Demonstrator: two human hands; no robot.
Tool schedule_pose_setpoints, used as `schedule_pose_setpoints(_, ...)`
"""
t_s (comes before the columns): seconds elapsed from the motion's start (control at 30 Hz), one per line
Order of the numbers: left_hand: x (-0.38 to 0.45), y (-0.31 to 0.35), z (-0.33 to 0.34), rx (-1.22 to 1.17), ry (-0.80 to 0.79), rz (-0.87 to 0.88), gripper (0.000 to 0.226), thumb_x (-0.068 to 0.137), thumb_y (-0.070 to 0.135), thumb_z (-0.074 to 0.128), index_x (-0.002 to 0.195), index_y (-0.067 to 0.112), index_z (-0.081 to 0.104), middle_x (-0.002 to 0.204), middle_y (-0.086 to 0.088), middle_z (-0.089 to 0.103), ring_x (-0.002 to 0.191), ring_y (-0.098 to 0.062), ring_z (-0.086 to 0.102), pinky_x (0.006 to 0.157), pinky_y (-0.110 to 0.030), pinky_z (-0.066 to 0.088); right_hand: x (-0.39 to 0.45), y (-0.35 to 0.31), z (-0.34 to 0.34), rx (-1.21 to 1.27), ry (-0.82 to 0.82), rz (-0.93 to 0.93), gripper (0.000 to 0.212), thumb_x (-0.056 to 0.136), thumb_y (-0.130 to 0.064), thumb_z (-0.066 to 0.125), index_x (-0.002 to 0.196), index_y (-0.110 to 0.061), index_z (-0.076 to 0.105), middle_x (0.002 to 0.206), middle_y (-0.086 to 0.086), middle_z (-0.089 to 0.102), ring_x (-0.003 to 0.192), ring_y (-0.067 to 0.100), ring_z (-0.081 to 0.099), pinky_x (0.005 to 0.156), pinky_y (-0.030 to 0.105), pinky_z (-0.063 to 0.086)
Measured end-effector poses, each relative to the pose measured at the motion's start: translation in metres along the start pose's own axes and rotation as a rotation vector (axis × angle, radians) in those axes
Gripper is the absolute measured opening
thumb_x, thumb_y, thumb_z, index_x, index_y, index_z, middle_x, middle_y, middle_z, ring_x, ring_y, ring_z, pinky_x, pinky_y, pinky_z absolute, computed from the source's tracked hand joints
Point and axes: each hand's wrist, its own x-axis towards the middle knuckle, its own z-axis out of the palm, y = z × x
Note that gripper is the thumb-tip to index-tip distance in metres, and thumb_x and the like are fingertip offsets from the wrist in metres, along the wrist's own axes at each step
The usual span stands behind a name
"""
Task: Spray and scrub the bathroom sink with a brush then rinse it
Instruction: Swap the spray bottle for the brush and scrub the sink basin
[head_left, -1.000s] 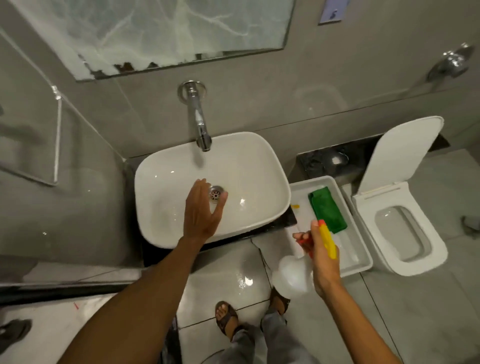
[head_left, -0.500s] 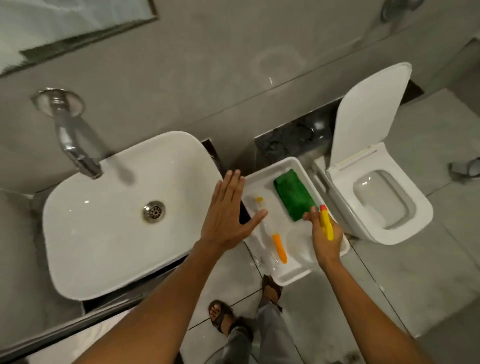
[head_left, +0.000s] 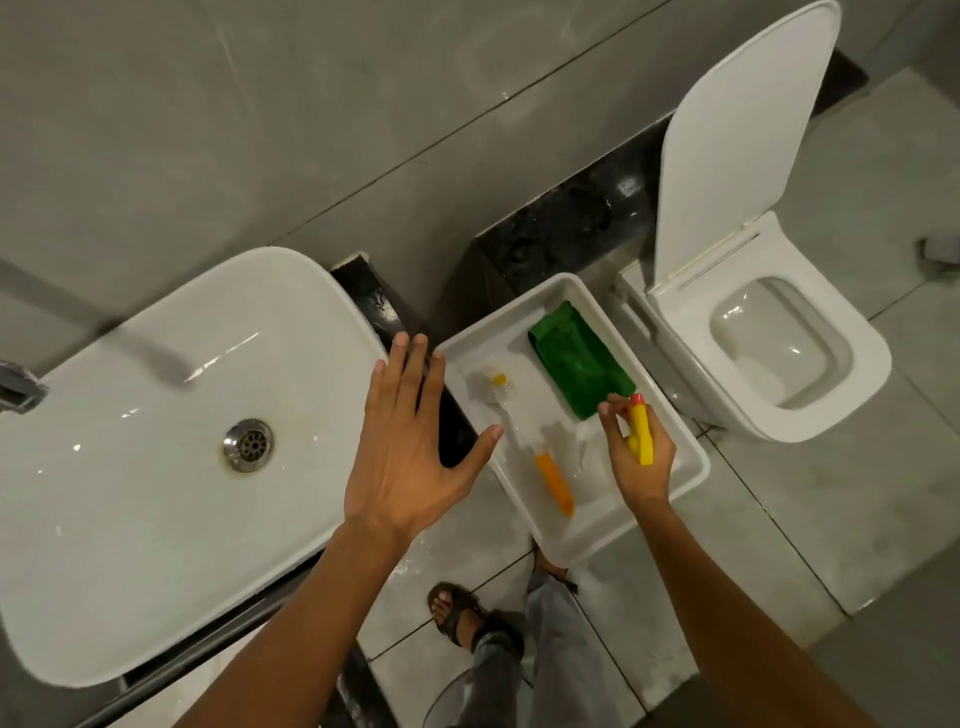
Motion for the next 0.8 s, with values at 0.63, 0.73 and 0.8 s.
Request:
schedule_pose_setpoints(0.63,-0.002,0.004,-0.004,0.077,0.003,-0.002,0.106,0.099,0.088,0.034,0.169,0.009,0.039,0.184,-0.008,0.020,0.173,-0.020,-0.004,0.137,-0.034,-0.017,-0.151,0.032,0.029,-0.009,0.039,0.246,0.032,0.088,-0.041,0.080,0.113,-0.044,0.060,0.114,-0.010,0.069,0.110,0.020,0.069,0.097,0.046,0.060)
schedule_pose_setpoints(0.73,-0.002,0.002,-0.001,0.071,0.000,-0.002,0.106,0.099,0.089,0.033,0.169,0.010,0.038,0.184,-0.008,0.020,0.173,-0.019,-0.004,0.136,-0.033,-0.019,-0.126,0.027,0.059,-0.260,-0.175,0.069,0.055,0.099,-0.032,0.070,0.148,-0.019,0.050,0.149,0.001,0.055,0.138,0.021,0.052,0.117,0.040,0.046)
schedule_pose_setpoints(0.8,-0.002,0.002,0.000,0.075,-0.002,-0.005,0.106,0.098,0.089,0.034,0.169,0.011,0.039,0.184,-0.008,0.020,0.173,-0.020,-0.004,0.136,-0.032,-0.020,-0.103,0.019,0.072,-0.341,-0.207,0.136,0.057,0.105,-0.025,0.061,0.156,-0.009,0.042,0.157,0.011,0.049,0.146,0.028,0.047,0.122,0.043,0.040)
